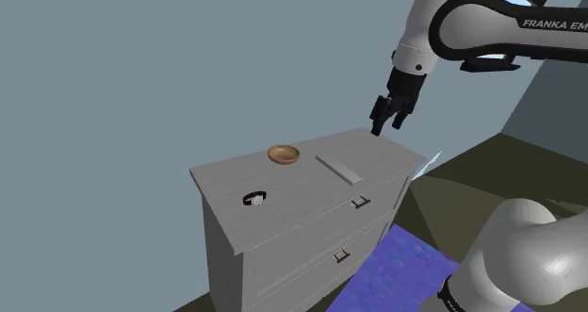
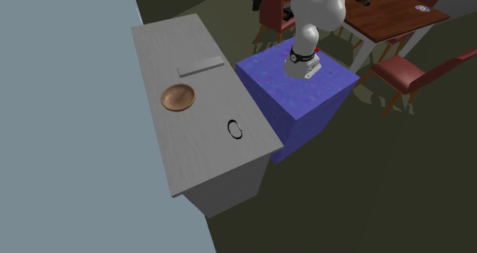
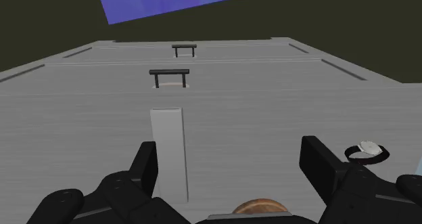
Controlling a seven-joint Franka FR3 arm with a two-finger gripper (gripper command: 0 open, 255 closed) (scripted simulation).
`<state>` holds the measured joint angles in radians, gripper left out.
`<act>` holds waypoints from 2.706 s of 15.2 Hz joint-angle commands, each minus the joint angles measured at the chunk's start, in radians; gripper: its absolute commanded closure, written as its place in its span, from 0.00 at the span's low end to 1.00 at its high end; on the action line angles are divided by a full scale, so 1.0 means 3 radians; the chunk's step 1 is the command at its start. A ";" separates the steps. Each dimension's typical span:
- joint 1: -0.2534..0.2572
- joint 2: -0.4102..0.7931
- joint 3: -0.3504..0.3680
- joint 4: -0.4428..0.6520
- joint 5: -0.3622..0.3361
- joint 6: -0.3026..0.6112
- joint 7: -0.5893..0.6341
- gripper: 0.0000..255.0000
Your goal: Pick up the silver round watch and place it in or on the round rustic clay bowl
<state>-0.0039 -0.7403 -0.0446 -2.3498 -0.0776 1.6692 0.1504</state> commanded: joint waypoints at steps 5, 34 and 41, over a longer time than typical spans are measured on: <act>0.0075 0.0375 0.0045 -0.0006 0.0169 0.0313 0.0122 0.00; 0.0498 0.3207 0.0349 0.1218 0.1218 0.1670 0.0379 0.00; 0.0517 0.3285 0.0365 0.1159 0.1238 0.1811 0.0367 0.00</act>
<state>0.1510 0.2446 0.0648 -2.0019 0.2937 2.2111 0.2607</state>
